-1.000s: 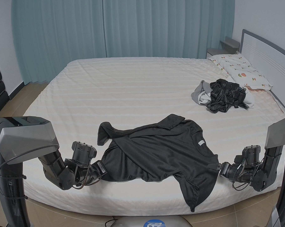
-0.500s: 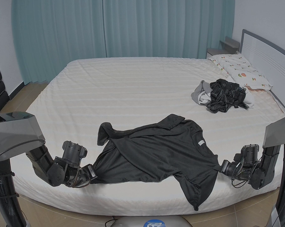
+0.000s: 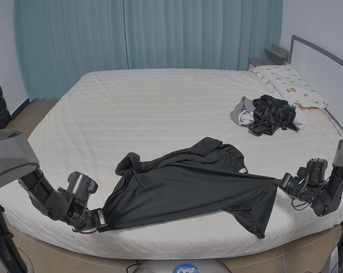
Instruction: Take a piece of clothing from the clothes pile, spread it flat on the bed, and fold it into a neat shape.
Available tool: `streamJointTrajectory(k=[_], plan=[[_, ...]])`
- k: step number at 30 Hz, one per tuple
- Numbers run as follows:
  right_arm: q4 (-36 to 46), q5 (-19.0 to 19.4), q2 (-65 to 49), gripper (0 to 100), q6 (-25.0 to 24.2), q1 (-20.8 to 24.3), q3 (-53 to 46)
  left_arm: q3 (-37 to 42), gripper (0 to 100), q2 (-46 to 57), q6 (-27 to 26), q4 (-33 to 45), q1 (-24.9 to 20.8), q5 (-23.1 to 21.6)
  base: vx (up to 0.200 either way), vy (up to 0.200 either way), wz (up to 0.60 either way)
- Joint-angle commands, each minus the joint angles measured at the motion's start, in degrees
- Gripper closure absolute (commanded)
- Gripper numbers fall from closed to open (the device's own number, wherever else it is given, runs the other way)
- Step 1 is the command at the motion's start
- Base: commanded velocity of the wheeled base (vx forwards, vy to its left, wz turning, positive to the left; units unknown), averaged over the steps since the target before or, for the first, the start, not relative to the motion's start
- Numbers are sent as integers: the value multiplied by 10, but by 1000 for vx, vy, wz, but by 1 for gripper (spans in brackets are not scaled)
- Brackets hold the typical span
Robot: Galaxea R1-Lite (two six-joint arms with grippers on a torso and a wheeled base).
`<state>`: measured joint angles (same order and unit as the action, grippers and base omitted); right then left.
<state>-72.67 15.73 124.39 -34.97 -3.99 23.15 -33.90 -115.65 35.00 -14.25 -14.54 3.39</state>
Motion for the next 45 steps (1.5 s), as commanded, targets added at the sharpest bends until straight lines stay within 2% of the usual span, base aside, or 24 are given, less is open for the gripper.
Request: streamJointTrajectory(k=[1, 5, 9, 11, 20, 26, 29, 30, 39, 42, 45], plan=[[26, 0, -35, 100, 3, -12, 8, 1, 100, 42, -27, 30, 25, 0, 0, 0, 0], [83, 4, -57, 100, 17, -17, 12, -5, 100, 54, -68, 92, 38, -7, 0, 0, 0], [111, 5, -48, 100, 41, -17, 12, -5, 100, 46, -72, 97, 38, -5, 0, 0, 0], [128, 6, -40, 100, 71, -19, 10, -1, 100, 39, -75, 101, 39, -5, 0, 0, 0], [241, 15, -101, 100, 119, -30, 12, 3, 100, 42, -121, 137, 53, -6, 0, 0, 0], [244, 23, -56, 100, 126, -25, 14, 0, 100, 18, -121, 130, 55, -6, 0, 0, 0], [243, 21, -30, 100, 147, -23, 14, -4, 100, 6, -121, 130, 55, -6, 0, 0, 0], [242, 22, -19, 0, 157, -19, 13, -6, 0, -3, -121, 126, 55, -5, 0, 0, 0], [233, 23, -42, 0, 148, -20, 16, -15, 0, 1, -110, 73, 78, -8, 0, 0, 0], [230, 26, -50, 0, 140, -22, 16, -26, 0, 3, -94, 59, 82, -10, 0, 0, 0], [230, 26, -48, 0, 125, -16, 17, -31, 0, 7, -52, 12, 81, -42, 0, 0, 0]])
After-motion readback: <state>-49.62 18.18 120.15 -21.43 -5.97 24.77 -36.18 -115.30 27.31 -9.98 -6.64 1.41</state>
